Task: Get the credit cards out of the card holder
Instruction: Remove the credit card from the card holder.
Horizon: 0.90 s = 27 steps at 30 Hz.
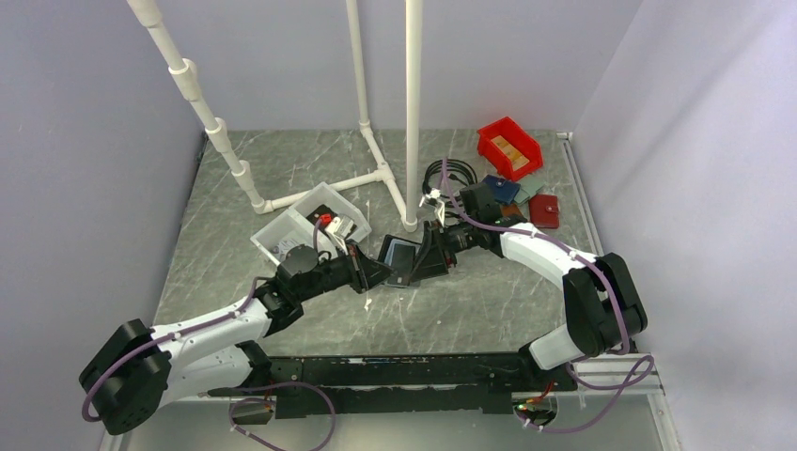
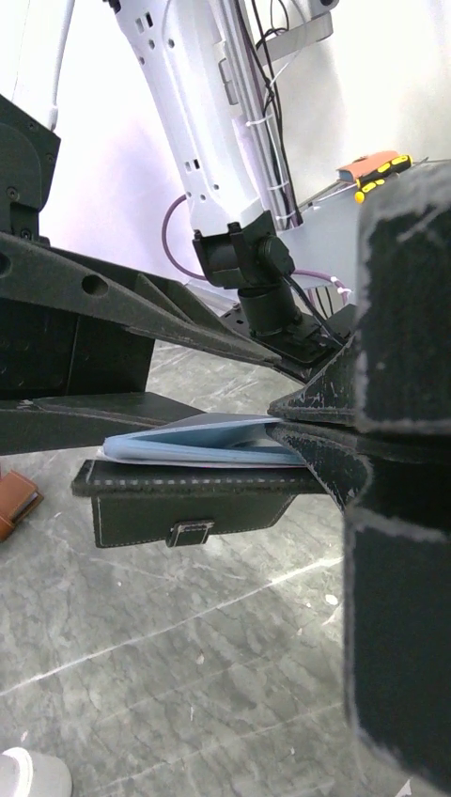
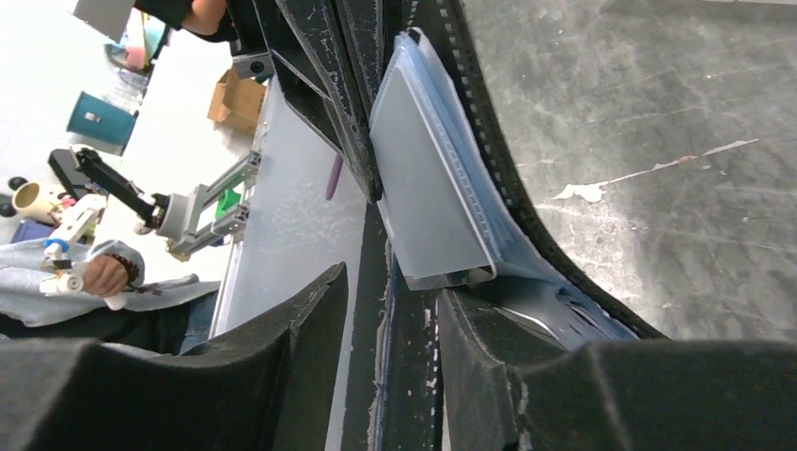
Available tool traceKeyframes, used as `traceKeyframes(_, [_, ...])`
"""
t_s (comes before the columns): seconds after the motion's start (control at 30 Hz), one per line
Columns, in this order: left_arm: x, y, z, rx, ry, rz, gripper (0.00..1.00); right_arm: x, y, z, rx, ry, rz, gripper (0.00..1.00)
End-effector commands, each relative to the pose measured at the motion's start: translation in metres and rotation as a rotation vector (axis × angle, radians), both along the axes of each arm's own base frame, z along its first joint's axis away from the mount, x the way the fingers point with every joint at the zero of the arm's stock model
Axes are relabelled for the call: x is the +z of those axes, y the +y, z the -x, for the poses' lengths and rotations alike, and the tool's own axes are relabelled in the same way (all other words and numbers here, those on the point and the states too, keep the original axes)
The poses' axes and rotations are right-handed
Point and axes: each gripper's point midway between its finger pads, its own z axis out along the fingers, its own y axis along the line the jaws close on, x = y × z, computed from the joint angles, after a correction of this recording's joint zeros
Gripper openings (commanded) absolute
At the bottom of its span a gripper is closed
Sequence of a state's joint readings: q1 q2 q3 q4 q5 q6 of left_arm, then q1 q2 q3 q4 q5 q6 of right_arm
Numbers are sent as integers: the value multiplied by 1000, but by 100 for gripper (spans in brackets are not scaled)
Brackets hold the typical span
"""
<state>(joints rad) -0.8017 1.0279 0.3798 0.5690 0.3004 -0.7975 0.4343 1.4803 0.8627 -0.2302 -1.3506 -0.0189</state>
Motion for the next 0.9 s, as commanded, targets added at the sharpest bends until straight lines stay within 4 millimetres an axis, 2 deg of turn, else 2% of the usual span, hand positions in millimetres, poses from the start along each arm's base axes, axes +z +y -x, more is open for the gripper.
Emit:
traceKeyframes(0.0, [40,-4,2,-30,-109,109,0,16,0,3,47,-20,-75,40])
traceKeyframes(0.43, [53,-5,6,-49,-123,154,0,24,-2,7,77,-17,-109,21])
traceKeyframes(0.53, [52,-5,6,-44,-119,151,0,25,-2,8,86,-21,-119,12])
traceKeyframes(0.63, [49,-4,6,-40,-109,147,0,28,-3,9,99,-34,-135,0])
traceKeyframes(0.7, [49,-4,5,-34,-100,142,5,27,-3,11,103,-39,-138,0])
traceKeyframes(0.77, [47,-2,5,-28,-85,131,17,28,-3,11,104,-43,-140,0])
traceKeyframes(0.87, [49,0,6,-21,-85,124,25,28,-3,11,104,-44,-140,0])
